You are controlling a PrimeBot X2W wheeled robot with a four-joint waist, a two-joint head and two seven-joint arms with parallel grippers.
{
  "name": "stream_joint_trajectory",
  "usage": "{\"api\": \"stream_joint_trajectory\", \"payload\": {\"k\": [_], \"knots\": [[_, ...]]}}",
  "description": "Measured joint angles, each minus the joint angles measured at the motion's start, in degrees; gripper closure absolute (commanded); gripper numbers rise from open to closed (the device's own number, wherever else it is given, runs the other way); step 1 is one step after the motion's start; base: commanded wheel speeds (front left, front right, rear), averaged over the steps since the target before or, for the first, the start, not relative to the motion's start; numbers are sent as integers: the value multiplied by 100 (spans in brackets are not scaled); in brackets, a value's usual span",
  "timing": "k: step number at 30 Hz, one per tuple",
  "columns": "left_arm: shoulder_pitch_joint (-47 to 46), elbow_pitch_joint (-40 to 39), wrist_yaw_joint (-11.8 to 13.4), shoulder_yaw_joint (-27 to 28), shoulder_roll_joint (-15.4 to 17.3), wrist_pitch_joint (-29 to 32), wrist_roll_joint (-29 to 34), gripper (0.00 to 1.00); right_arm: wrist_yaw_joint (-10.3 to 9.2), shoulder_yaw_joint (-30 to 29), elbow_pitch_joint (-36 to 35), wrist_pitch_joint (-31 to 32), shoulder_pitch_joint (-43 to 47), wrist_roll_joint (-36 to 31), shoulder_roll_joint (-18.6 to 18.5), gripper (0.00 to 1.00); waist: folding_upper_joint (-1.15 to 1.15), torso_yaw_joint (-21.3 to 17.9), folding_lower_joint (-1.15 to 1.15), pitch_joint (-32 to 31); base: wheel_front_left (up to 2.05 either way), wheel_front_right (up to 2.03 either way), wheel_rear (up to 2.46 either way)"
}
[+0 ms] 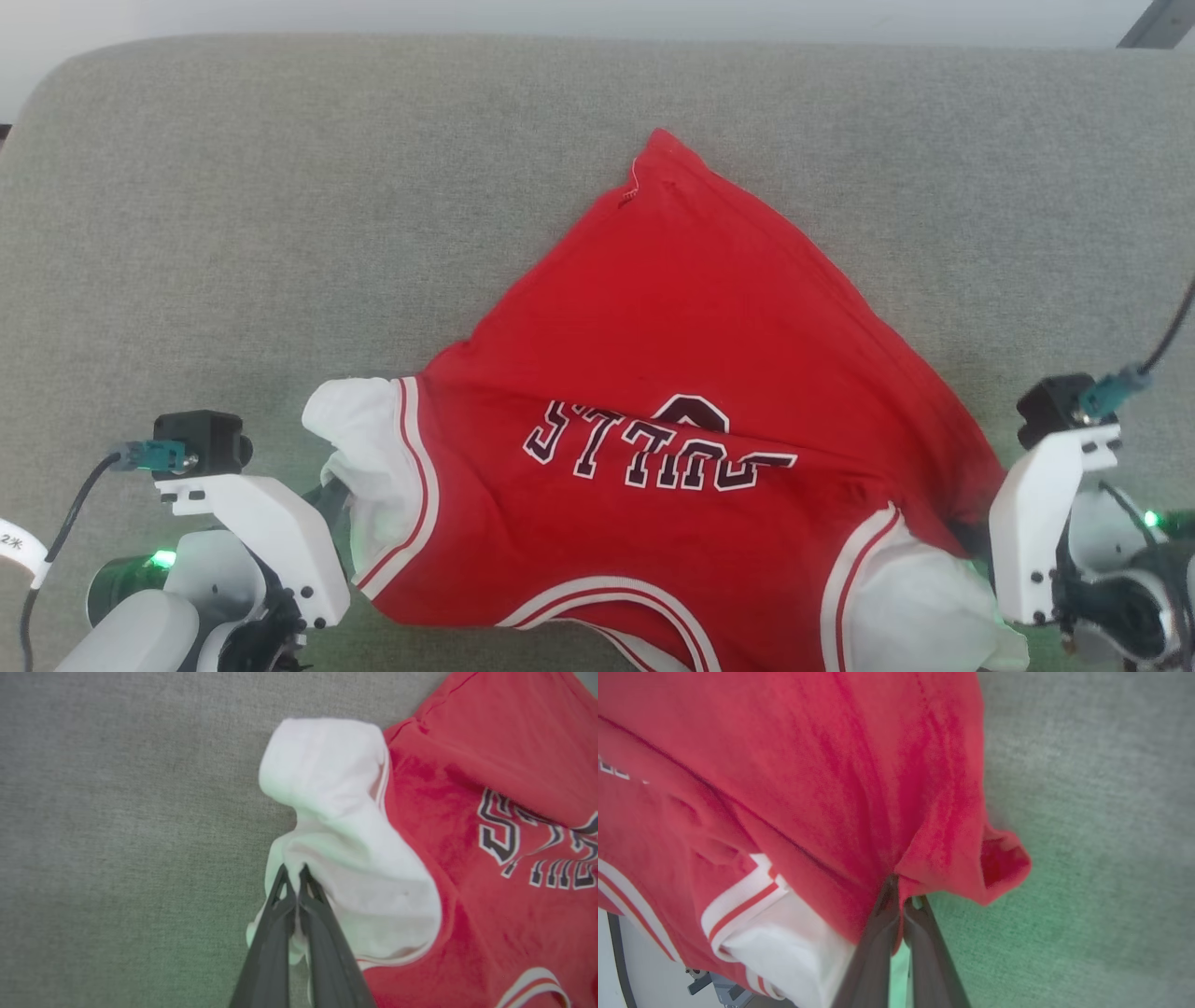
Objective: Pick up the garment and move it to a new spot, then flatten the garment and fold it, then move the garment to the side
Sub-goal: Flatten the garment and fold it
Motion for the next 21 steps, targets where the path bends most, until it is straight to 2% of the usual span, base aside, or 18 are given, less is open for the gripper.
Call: {"api": "stream_joint_trajectory", "payload": {"k": [3, 4, 5, 6, 12, 21], "knots": [[-2, 14, -16, 2, -5, -1, -2, 100, 1, -158, 34, -241, 157, -185, 202, 100, 0, 0, 0, 31, 0, 0, 0], [-2, 26, -20, 2, -8, -1, -5, 100, 2, -187, 76, -320, 166, -250, 240, 78, 0, 0, 0, 38, 0, 0, 0], [-5, 36, -24, 3, -7, -1, -9, 100, 3, -183, 98, -415, 168, -319, 256, 51, 0, 4, 0, 42, 0, 0, 0], [-6, 46, -25, 4, -7, -2, -9, 100, 3, -188, 121, -501, 172, -345, 283, 0, 0, 7, 0, 44, 0, 0, 0], [-15, 70, -59, -1, -12, -18, -9, 100, 4, -179, -51, -668, 158, -349, 368, 0, 0, 24, 0, 26, 0, 0, 0], [-13, 15, -65, -22, -27, -60, -5, 100, -3, -382, -891, -834, -88, -348, 413, 0, 0, 118, 0, 12, 0, 0, 0]]}}
